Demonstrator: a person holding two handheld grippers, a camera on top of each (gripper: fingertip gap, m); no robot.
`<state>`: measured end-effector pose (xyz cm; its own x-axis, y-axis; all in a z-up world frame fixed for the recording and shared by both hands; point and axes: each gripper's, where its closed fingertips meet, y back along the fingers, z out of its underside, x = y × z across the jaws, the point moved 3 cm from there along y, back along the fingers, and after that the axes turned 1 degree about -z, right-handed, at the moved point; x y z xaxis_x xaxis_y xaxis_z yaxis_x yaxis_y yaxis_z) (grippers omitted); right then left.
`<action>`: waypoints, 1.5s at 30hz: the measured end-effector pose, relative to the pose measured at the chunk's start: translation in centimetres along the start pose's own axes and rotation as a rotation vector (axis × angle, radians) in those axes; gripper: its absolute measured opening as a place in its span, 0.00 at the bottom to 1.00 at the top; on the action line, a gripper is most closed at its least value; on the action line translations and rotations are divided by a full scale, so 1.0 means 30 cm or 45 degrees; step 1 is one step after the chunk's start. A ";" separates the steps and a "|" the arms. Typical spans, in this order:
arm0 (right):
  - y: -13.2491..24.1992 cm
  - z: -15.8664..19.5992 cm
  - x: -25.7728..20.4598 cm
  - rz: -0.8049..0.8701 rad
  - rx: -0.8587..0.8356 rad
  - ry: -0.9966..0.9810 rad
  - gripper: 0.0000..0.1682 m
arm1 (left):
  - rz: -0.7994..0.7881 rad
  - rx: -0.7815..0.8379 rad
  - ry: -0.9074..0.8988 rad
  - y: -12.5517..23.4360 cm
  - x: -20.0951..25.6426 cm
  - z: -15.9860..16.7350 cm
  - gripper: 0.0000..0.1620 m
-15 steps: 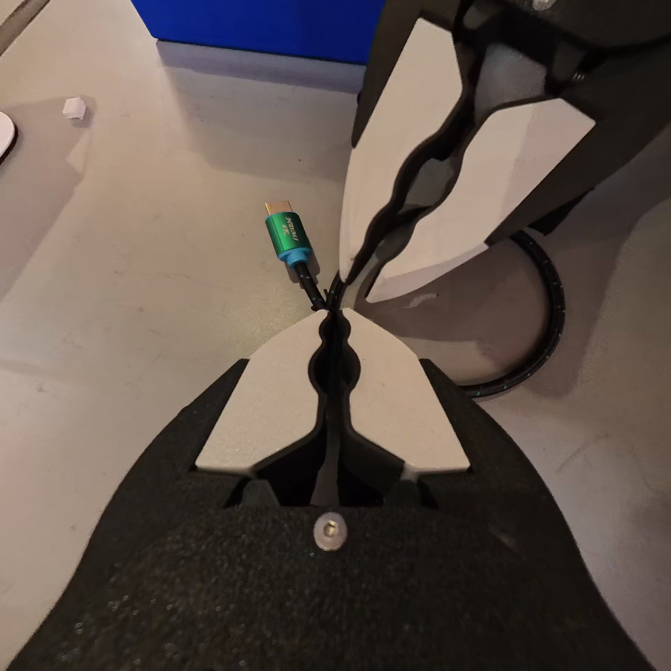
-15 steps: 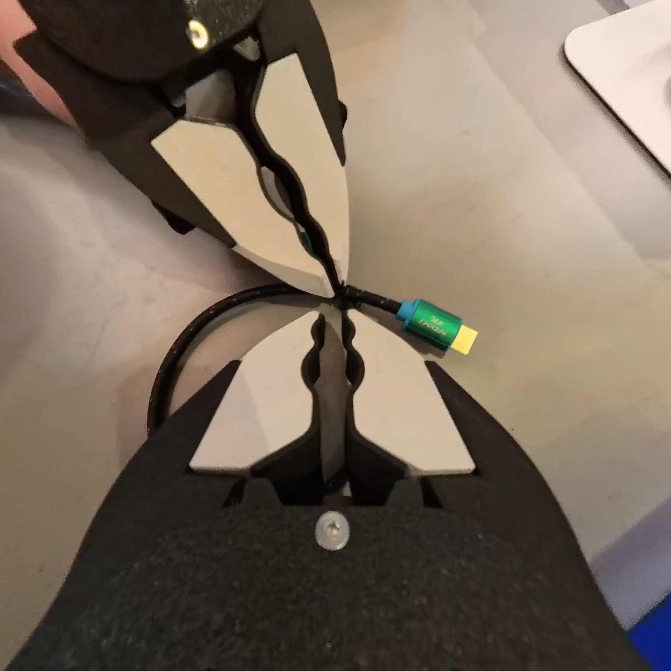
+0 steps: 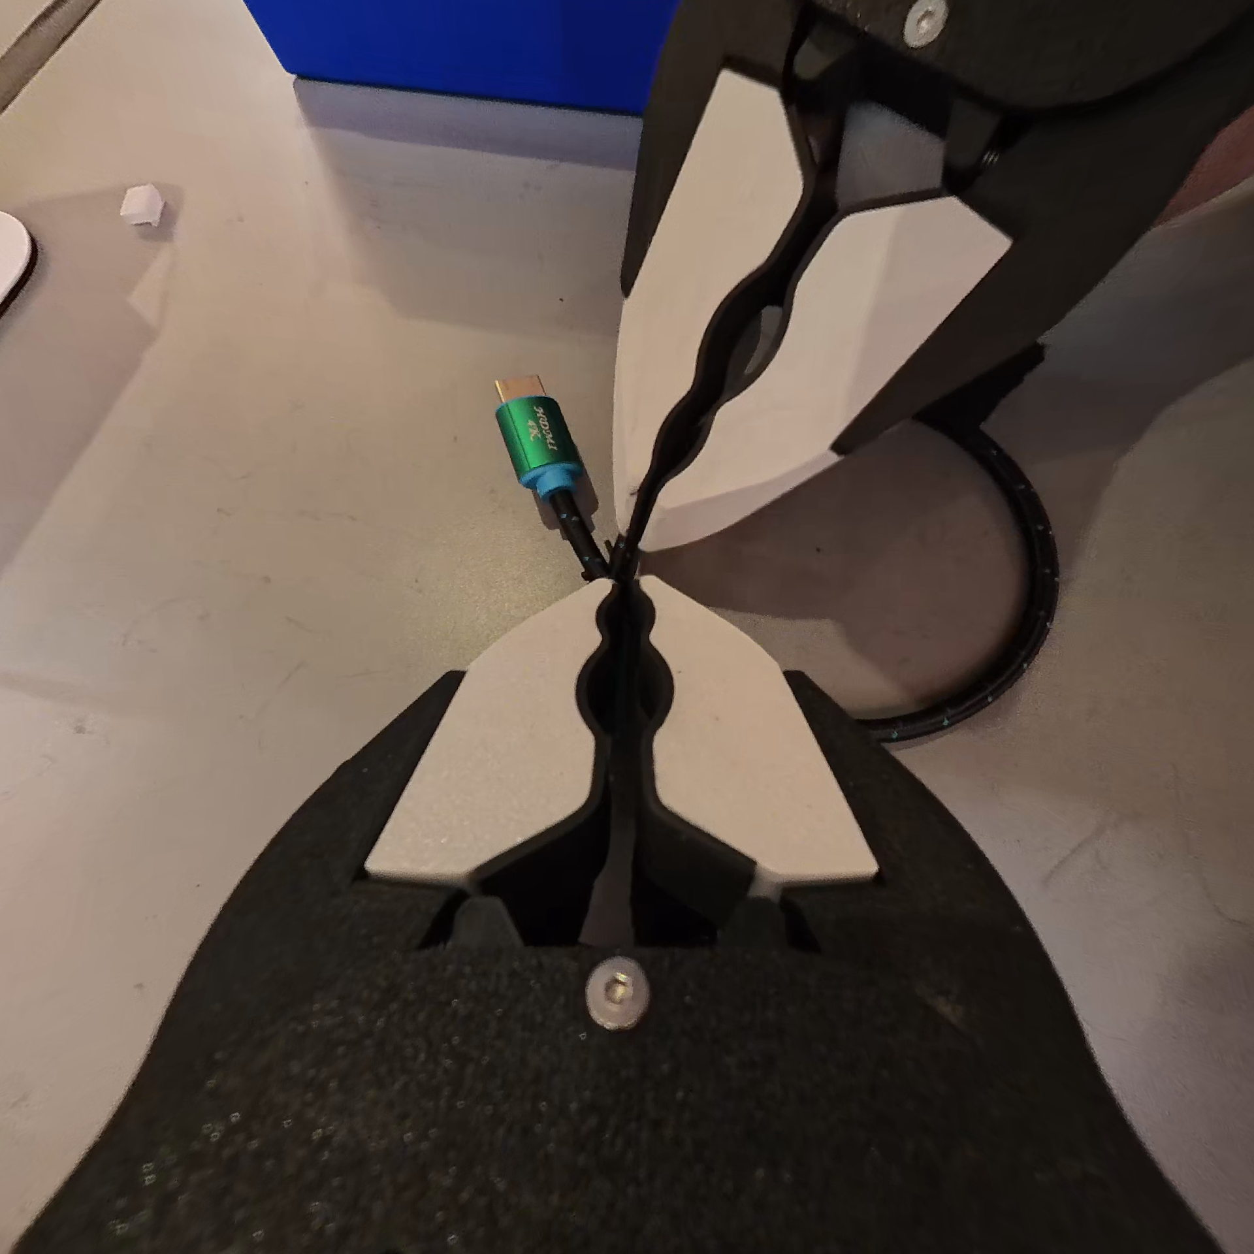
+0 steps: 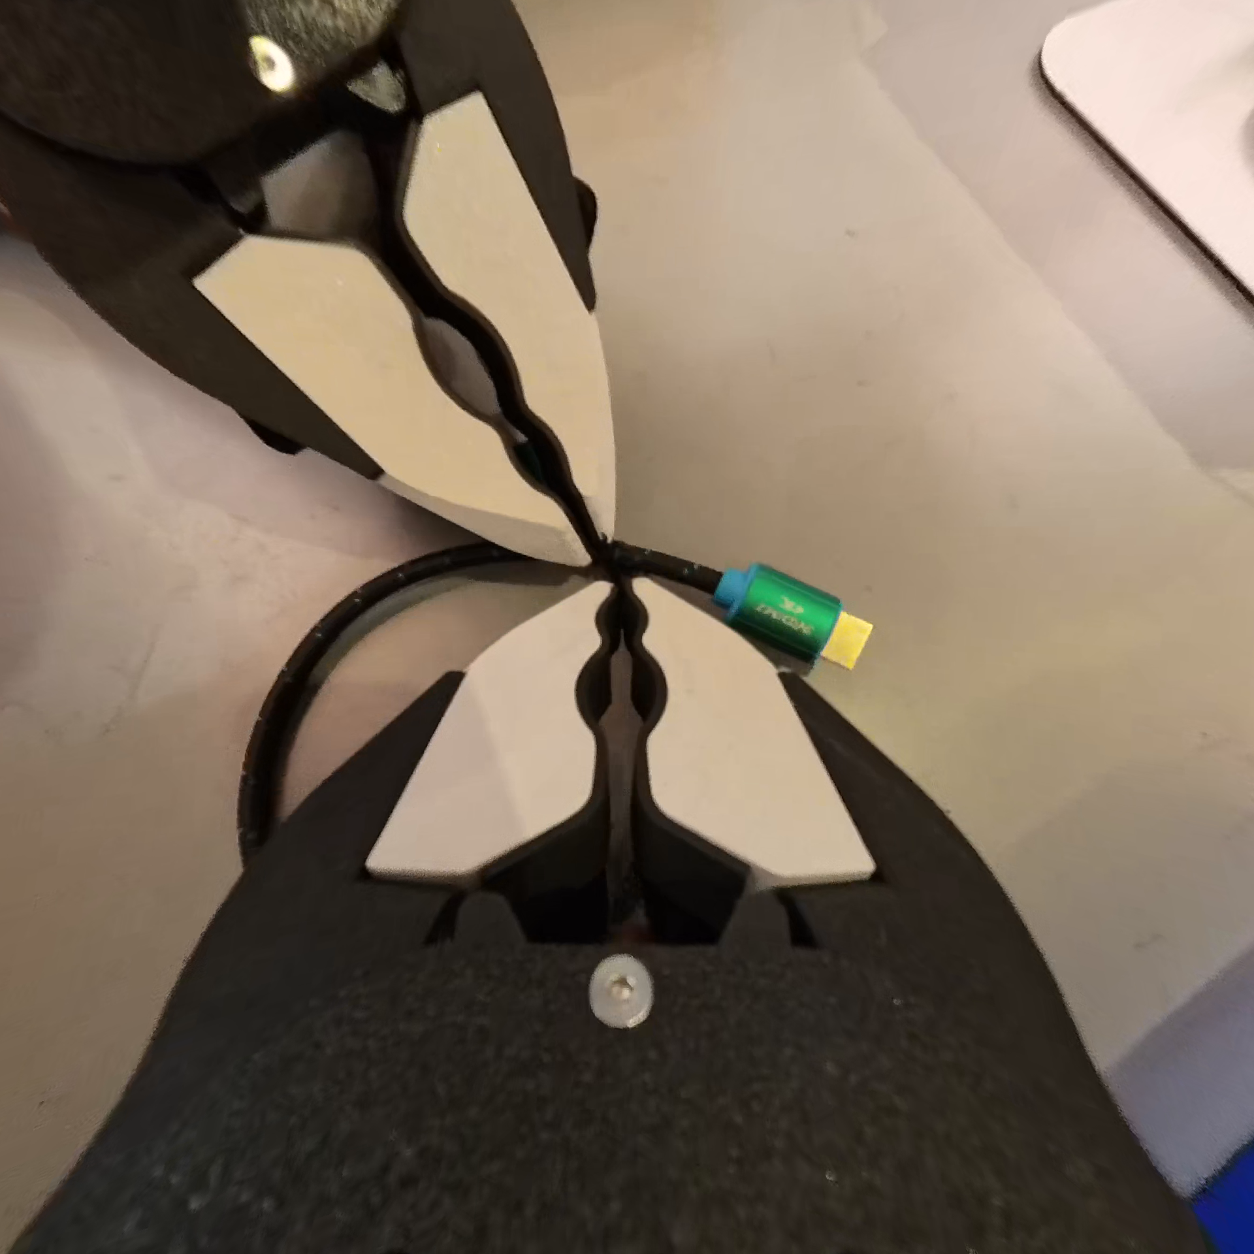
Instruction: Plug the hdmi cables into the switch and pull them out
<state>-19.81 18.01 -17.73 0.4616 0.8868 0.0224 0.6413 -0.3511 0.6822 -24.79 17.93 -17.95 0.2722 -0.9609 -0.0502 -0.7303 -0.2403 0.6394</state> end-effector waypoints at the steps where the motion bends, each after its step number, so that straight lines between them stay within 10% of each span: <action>1: -0.001 0.004 0.002 -0.002 -0.008 -0.004 0.00 | 0.000 0.000 0.000 0.000 0.000 0.000 0.01; 45: -0.003 -0.009 0.014 -0.021 0.011 -0.021 0.00 | -0.002 0.000 -0.003 0.000 -0.002 -0.001 0.01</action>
<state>-19.83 18.48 -17.58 0.4610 0.8874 -0.0013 0.6543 -0.3390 0.6760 -24.79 18.01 -17.91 0.2722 -0.9608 -0.0532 -0.7296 -0.2421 0.6396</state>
